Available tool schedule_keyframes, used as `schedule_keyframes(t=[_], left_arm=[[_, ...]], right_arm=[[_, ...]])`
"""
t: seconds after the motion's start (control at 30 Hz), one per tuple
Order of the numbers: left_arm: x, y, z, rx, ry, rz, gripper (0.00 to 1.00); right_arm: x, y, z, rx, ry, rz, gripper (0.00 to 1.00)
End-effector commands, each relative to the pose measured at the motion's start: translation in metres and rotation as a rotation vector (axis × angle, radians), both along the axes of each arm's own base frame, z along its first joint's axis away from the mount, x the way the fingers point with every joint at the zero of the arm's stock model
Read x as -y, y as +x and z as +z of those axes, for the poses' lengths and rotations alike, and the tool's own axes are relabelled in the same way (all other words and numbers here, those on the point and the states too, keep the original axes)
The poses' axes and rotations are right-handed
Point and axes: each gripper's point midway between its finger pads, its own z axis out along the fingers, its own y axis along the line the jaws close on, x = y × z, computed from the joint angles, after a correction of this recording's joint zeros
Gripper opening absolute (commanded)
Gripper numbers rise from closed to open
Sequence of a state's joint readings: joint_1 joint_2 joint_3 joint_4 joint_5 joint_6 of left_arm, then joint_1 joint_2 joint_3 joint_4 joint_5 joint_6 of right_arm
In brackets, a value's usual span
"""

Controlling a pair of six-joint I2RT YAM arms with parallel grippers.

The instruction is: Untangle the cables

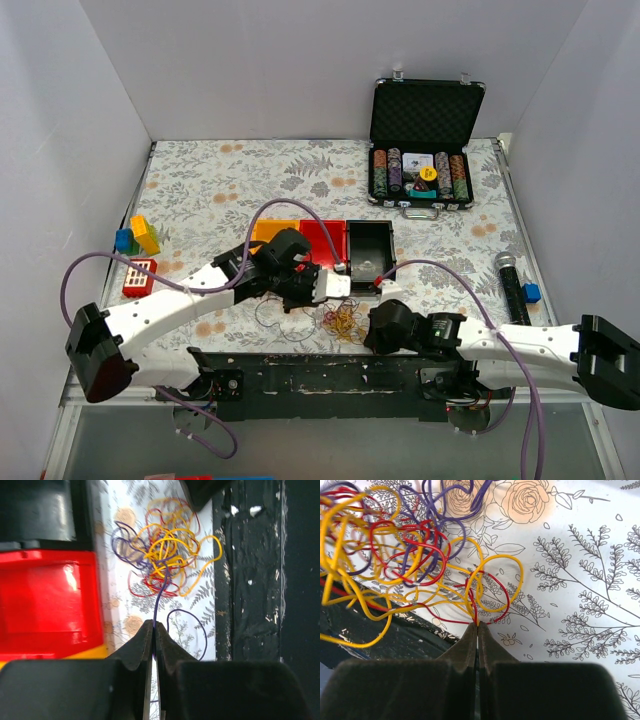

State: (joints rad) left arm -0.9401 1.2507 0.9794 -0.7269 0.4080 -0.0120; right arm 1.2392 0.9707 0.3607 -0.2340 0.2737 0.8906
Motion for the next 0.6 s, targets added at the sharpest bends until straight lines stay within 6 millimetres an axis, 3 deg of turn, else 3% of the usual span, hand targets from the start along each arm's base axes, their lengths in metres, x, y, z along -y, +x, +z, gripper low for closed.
schedule_keyframes(t=[0.0, 0.23, 0.43, 0.57], left_arm=[[0.015, 0.013, 0.070, 0.097, -0.164, 0.057, 0.00], [0.019, 0.032, 0.184, 0.302, -0.438, 0.149, 0.00], [0.006, 0.049, 0.256, 0.460, -0.629, 0.289, 0.00], [-0.001, 0.057, 0.291, 0.538, -0.705, 0.341, 0.00]], right_arm=[[0.005, -0.004, -0.010, -0.022, -0.028, -0.006, 0.01], [0.018, -0.010, -0.028, -0.063, -0.076, -0.032, 0.01], [0.029, -0.015, -0.042, -0.096, -0.116, -0.056, 0.01], [0.035, -0.019, -0.051, -0.122, -0.156, -0.062, 0.01]])
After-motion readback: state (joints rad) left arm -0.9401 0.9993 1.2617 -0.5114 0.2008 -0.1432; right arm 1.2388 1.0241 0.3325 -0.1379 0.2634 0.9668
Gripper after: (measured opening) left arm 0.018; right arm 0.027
